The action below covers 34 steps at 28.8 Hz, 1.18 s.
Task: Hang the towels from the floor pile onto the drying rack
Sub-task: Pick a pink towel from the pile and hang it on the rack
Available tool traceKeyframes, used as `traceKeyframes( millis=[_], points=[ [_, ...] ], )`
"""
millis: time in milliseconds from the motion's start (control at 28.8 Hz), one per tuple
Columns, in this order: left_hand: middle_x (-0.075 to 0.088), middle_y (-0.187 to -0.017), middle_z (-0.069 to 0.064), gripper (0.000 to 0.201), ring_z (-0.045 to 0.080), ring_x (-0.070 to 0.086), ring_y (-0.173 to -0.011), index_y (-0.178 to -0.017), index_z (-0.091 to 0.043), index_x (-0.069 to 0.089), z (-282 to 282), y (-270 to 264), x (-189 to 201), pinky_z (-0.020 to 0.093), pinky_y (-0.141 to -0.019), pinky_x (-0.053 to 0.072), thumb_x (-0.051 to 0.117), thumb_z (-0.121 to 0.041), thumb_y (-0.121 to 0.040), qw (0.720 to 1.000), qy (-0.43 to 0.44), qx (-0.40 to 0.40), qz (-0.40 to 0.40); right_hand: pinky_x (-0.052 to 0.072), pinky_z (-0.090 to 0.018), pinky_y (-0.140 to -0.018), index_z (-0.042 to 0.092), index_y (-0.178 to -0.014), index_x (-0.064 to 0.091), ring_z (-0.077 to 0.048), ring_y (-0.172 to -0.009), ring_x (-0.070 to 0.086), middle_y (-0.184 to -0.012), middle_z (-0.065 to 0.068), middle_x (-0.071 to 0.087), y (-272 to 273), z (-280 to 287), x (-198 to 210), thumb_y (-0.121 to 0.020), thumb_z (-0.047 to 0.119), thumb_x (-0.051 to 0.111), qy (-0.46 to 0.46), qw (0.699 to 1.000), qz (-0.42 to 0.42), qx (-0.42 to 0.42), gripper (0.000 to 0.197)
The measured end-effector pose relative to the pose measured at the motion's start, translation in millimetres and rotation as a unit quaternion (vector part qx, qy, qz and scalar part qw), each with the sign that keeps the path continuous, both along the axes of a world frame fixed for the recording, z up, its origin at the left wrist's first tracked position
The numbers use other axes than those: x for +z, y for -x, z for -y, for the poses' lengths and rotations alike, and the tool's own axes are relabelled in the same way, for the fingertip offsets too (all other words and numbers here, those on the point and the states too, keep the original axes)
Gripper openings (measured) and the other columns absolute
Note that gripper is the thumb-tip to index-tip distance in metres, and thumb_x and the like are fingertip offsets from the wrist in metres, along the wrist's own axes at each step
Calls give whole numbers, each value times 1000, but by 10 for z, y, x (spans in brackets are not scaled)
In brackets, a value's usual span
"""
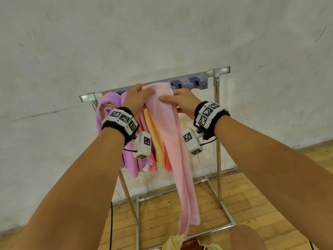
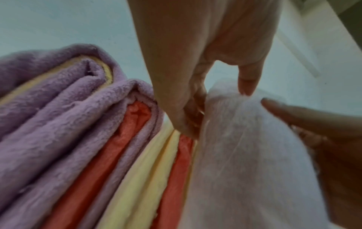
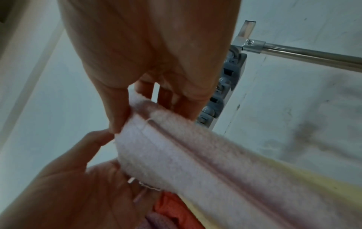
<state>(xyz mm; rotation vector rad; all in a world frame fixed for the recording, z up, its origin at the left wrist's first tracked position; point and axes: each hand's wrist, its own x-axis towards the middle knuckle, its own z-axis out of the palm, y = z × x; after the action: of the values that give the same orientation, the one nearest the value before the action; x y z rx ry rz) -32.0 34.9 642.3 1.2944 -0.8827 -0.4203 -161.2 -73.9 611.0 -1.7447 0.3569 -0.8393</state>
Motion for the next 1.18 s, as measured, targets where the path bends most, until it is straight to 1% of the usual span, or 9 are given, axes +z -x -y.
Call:
traceKeyframes(
  millis=[69, 139, 382, 486, 694, 764, 903, 1076, 1180],
  points=[
    [66, -110, 17, 44, 21, 64, -85, -124, -6, 57, 17, -6, -75, 28, -62, 55, 67, -30, -88, 998, -61, -27, -14, 57, -45, -92, 3, -107, 72, -25, -100, 72, -105, -10, 75, -8, -7, 31, -81, 31, 79, -4, 1000, 25, -8, 39],
    [69, -111, 11, 49, 23, 67, -94, -127, -12, 58, -2, 37, -133, 34, -76, 56, 63, -44, -90, 991, -120, -55, -29, 58, -44, -91, 4, -107, 73, -24, -98, 72, -104, -9, 75, -7, -14, 72, -81, 31, 79, -17, 998, 48, -22, 38],
    [71, -107, 4, 27, 22, 68, -95, -118, -12, 62, 6, 12, -62, 31, -69, 56, 65, -23, -93, 999, -30, -34, 14, 58, -33, -86, 10, -117, 68, -20, -101, 71, -109, -4, 75, 106, -17, 24, -86, 31, 74, -65, 997, 10, 38, 38],
    [69, -102, 7, 12, 22, 67, -87, -104, -15, 61, -13, 16, 13, 27, -62, 54, 65, -19, -93, 999, 26, -11, 16, 58, -35, -83, 2, -118, 66, -25, -103, 70, -111, -10, 73, 115, -24, -21, -83, 22, 78, -45, 997, -38, 54, 42],
    [68, -111, 6, 43, 24, 67, -96, -123, -15, 59, -64, 87, -85, 35, -76, 57, 64, -44, -91, 991, -107, -77, -28, 57, -46, -90, 3, -106, 71, -27, -98, 72, -104, -10, 75, 80, 36, 37, -75, 27, 84, -30, 999, 36, -15, 42],
    [69, -107, 4, 32, 22, 68, -93, -119, -16, 61, -95, 130, -130, 34, -76, 57, 64, -35, -93, 985, -140, -99, -7, 58, -45, -90, 7, -107, 73, -25, -98, 72, -103, -8, 76, 79, 54, 51, -75, 29, 84, -37, 997, 51, -36, 41],
    [71, -101, 2, 23, 18, 68, -90, -117, -13, 64, -92, 101, -85, 29, -69, 55, 61, -13, -94, 993, -94, -65, 37, 57, -38, -90, 10, -116, 70, -23, -103, 71, -108, -6, 75, 126, 11, 17, -84, 33, 77, -75, 996, 41, 2, 40],
    [66, -93, 3, 8, 14, 63, -76, -104, -12, 62, -107, 72, 26, 23, -63, 55, 60, -11, -96, 1000, 10, -22, -13, 56, -35, -88, 5, -120, 66, -22, -104, 68, -116, -10, 72, 140, -55, -75, -87, 35, 73, -92, 994, -14, 54, 45],
    [66, -104, 6, 24, 17, 64, -84, -118, -10, 59, -137, 71, 4, 27, -64, 54, 60, -21, -97, 998, -24, -40, -31, 58, -35, -86, 2, -115, 69, -23, -98, 71, -111, -10, 74, 112, -71, -54, -85, 28, 76, -70, 997, 22, 38, 40]
  ],
)
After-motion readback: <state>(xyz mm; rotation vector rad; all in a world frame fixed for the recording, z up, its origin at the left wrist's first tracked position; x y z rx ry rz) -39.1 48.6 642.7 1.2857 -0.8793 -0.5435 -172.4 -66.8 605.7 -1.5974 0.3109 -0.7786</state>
